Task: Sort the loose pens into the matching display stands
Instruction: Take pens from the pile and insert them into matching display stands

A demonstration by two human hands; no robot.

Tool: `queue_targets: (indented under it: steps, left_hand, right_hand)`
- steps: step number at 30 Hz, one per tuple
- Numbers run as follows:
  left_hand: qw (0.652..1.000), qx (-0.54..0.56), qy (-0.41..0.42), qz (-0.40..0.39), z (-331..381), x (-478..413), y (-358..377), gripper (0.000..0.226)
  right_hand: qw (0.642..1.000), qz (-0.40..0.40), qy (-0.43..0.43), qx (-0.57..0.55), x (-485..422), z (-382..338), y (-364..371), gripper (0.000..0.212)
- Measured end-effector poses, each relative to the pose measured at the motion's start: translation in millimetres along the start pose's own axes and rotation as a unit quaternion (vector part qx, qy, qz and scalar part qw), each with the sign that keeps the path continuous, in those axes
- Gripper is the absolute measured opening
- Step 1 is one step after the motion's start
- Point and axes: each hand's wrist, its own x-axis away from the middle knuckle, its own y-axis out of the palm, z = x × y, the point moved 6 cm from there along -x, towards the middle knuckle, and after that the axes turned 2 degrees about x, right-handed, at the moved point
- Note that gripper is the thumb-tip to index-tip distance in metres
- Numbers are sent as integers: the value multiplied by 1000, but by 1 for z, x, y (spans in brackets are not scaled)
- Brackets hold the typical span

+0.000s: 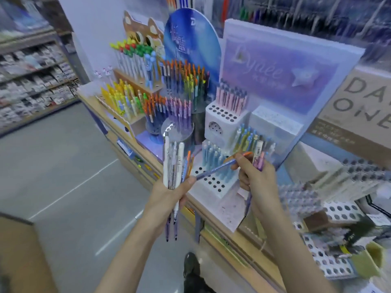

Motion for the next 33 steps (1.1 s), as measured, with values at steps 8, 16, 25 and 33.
queue_targets:
  steps: [8, 16, 25, 33]
  left_hand:
    - [997, 29, -9, 67, 31, -80, -73, 33]
    - [998, 5, -27, 51, 37, -159, -141, 25]
    - [995, -53, -45, -66, 51, -253, -186, 22]
    - [985, -91, -23, -144, 69, -295, -197, 28]
  right_hand:
    - [994, 34, -39, 100, -77, 1, 80, 18]
    - [982, 45, -80, 163, -125, 13, 161, 12]
    - [961, 167, -39, 216, -156, 62, 221, 17]
    - [923, 203, -44, 323, -177, 72, 248, 39]
